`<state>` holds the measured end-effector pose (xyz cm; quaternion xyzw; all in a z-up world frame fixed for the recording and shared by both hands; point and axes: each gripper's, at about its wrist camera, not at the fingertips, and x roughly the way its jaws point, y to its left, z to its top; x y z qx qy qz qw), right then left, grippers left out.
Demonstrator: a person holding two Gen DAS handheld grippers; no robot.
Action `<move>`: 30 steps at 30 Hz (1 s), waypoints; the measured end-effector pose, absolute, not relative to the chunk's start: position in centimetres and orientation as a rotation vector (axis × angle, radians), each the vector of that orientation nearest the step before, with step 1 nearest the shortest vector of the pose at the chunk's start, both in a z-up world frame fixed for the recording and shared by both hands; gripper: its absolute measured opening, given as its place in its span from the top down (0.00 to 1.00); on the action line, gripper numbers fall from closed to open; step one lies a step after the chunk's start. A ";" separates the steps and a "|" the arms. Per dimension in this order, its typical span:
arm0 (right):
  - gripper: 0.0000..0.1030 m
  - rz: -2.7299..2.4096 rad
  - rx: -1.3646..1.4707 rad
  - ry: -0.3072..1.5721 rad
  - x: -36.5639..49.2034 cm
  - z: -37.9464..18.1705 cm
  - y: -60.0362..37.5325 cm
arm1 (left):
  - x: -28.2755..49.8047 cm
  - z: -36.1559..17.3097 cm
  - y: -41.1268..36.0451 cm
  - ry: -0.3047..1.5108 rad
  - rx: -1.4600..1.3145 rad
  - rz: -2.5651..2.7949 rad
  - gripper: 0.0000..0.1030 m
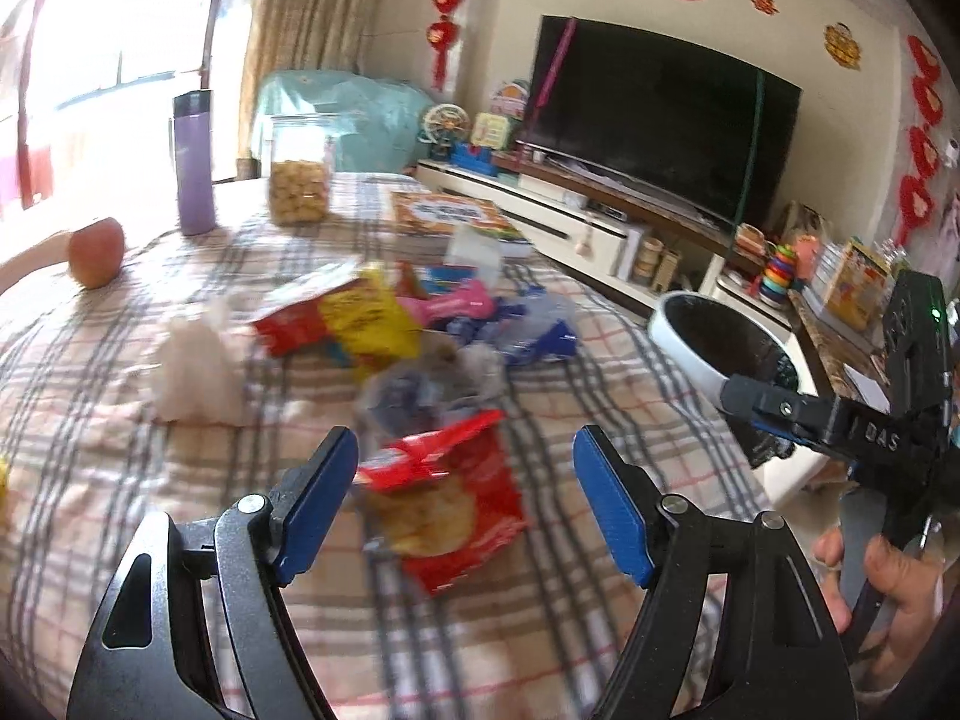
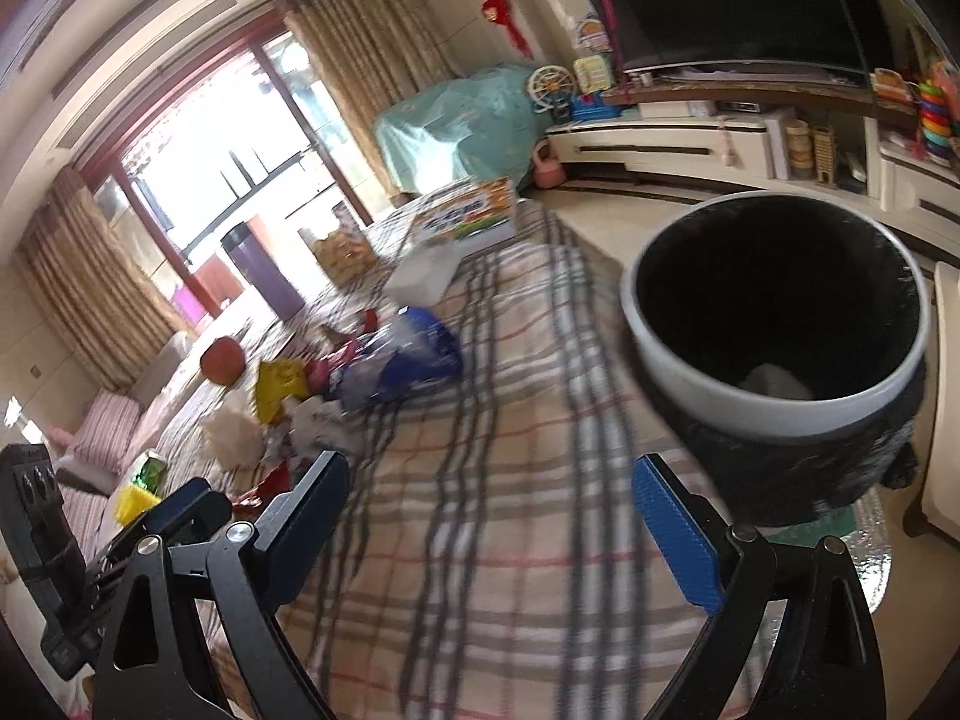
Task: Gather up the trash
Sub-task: 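Move both open grippers back over the trash on the bed, then grasp the white plastic bag with the left gripper while the right grasps the red snack bag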
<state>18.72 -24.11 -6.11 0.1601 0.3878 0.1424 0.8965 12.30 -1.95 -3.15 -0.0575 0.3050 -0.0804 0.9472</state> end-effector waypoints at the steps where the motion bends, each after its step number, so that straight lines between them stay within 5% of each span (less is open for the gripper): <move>1: 0.07 0.305 0.325 0.805 18.5 -6.1 -23.5 | 12.2 -3.2 -1.3 0.620 -0.122 -0.149 0.26; 30: 0.07 0.513 0.189 0.897 18.0 -8.8 -10.3 | 16.4 -6.4 10.6 0.710 -0.202 0.015 0.25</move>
